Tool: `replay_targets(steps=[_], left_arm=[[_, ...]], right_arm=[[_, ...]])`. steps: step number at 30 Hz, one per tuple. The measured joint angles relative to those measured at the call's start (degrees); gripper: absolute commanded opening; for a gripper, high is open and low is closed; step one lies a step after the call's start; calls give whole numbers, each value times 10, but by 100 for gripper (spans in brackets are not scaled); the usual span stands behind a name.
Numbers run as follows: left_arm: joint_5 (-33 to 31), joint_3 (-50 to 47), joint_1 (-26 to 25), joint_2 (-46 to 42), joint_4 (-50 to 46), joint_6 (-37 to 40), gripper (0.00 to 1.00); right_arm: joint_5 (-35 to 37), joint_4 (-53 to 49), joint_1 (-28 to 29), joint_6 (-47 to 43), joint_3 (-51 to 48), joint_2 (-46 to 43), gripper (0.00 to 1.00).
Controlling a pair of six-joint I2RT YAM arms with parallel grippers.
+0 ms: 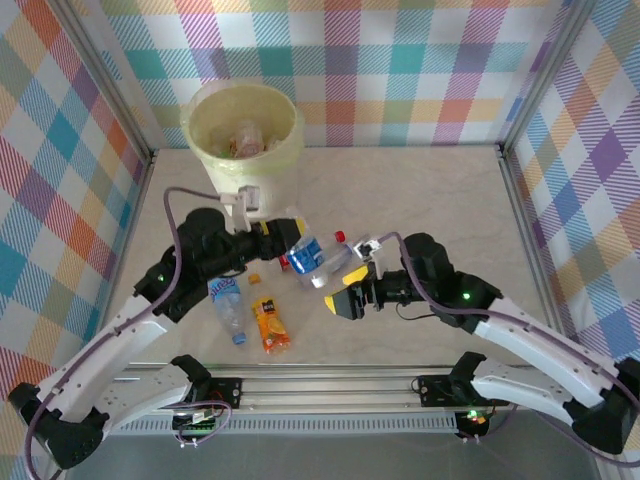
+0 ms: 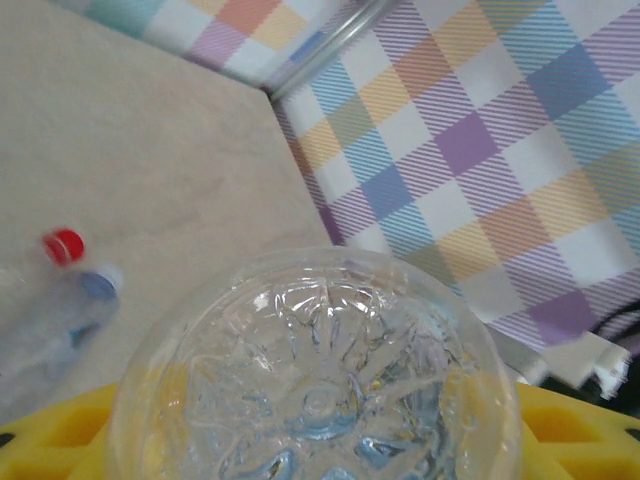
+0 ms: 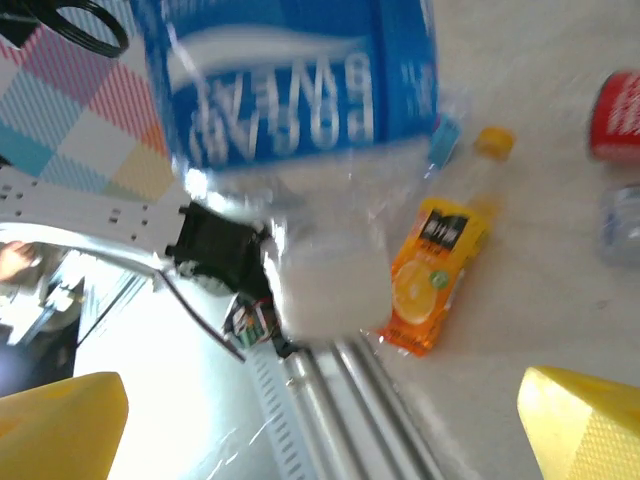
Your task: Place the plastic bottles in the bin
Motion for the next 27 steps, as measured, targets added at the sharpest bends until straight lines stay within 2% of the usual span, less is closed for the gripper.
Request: replay_targets(steps=[6, 15, 21, 27], left_arm=[[-34, 180, 39, 110, -89, 105, 50], [-61, 423, 108, 275, -174, 199, 51], [-73, 564, 163, 365, -210, 226, 53], [-86, 669, 207, 438, -220, 239, 53]], right_arm=[[129, 3, 0, -18, 2, -81, 100], [275, 52, 0, -87, 21, -100, 100], [338, 90, 0, -131, 21, -112, 100], [361, 94, 0, -149, 24, -105, 100]])
